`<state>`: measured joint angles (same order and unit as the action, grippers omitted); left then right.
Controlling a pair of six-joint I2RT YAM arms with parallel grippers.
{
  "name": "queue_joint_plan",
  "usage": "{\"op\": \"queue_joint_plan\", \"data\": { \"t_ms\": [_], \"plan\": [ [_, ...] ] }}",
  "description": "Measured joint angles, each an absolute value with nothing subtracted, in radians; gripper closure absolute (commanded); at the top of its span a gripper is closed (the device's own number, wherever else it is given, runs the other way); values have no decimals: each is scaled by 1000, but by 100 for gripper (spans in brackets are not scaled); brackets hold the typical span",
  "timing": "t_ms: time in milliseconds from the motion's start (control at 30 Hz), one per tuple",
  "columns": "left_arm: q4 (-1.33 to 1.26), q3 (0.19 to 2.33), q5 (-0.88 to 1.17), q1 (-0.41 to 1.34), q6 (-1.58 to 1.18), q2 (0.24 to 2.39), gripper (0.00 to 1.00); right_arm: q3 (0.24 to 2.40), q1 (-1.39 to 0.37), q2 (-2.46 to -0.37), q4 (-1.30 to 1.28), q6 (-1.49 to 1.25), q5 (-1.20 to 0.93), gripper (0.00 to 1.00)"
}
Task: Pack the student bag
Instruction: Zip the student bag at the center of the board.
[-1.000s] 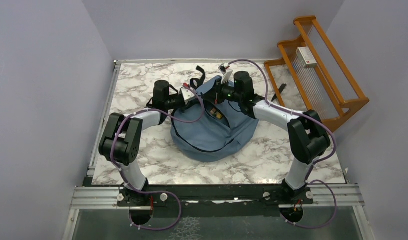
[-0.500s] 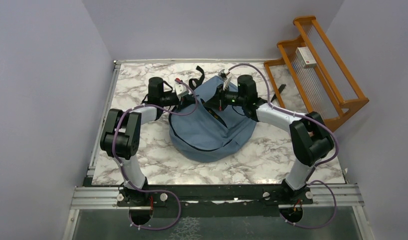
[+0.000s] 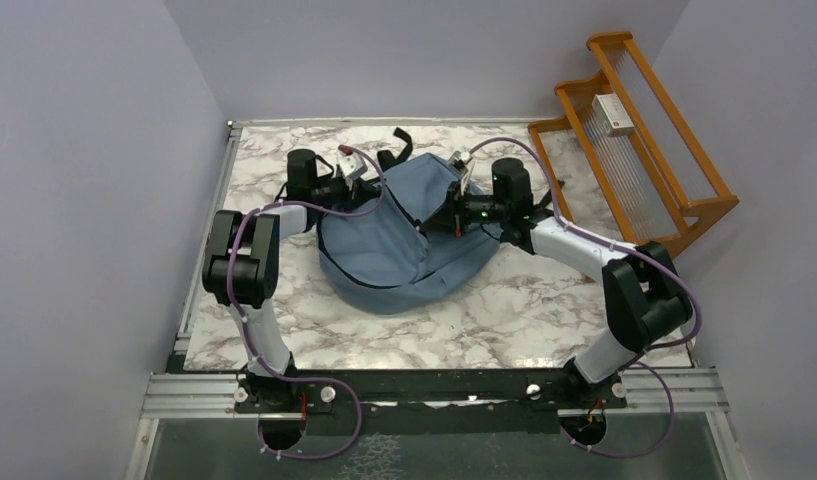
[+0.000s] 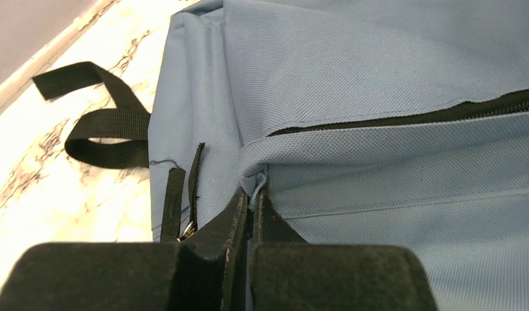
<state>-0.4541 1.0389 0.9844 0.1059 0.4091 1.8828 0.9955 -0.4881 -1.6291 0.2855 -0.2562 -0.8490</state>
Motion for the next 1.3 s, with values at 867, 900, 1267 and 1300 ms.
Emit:
{"op": "queue_joint_plan", "data": {
  "t_ms": [867,900,1267,1300],
  "plan": [
    [-337,1283,917,104,281,2047,59,859,-450,-1540,199,-183,-770,63],
    [-337,1283,904,101,274,2043,51,860,-450,-1532,185,-188,-759,59],
    [-379,1246,706,91,84,1731,4,937,-451,-1323,118,-266,-322,45],
    [-389,1232,662,91,39,1682,2,940,-451,-1302,118,-268,-271,44]
  ]
}}
